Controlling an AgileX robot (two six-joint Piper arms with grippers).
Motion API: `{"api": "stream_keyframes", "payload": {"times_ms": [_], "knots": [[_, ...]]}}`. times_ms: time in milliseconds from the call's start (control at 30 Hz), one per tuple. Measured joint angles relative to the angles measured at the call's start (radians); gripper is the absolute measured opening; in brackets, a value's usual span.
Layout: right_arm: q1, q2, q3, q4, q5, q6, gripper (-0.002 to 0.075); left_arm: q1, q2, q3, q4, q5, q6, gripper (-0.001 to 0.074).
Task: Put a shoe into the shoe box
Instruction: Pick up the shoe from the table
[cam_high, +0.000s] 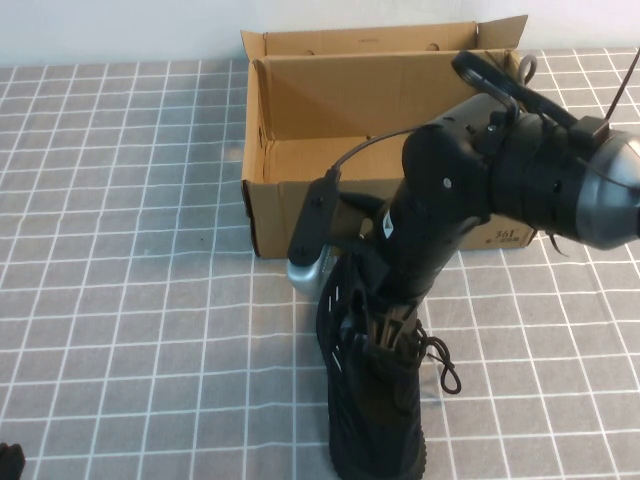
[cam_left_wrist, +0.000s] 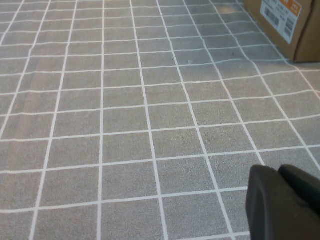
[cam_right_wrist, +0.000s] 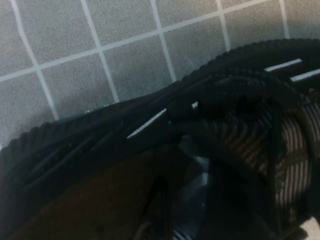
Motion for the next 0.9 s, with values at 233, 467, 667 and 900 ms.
{"api": "stream_keyframes", "payload": {"times_ms": [233,467,667,900], "knots": [[0.000,0.011,-0.002,0.000,0.003,0.000,0.0140,0.000,0.000,0.000,0.000,0.000,0.000,-0.0001],[0.002,-0.012,-0.002,0.010,0.060,0.035,-0.0003,0.000,0.000,0.000,0.000,0.000,0.000,-0.0001],[0.002,-0.164,-0.002,0.021,0.176,0.051,-0.0006,0.000,0.000,0.000,0.000,0.000,0.000,-0.0001],[0.002,-0.330,-0.046,0.043,0.261,0.053,-0.0006,0.000,0.000,0.000,0.000,0.000,0.000,-0.0001]]}}
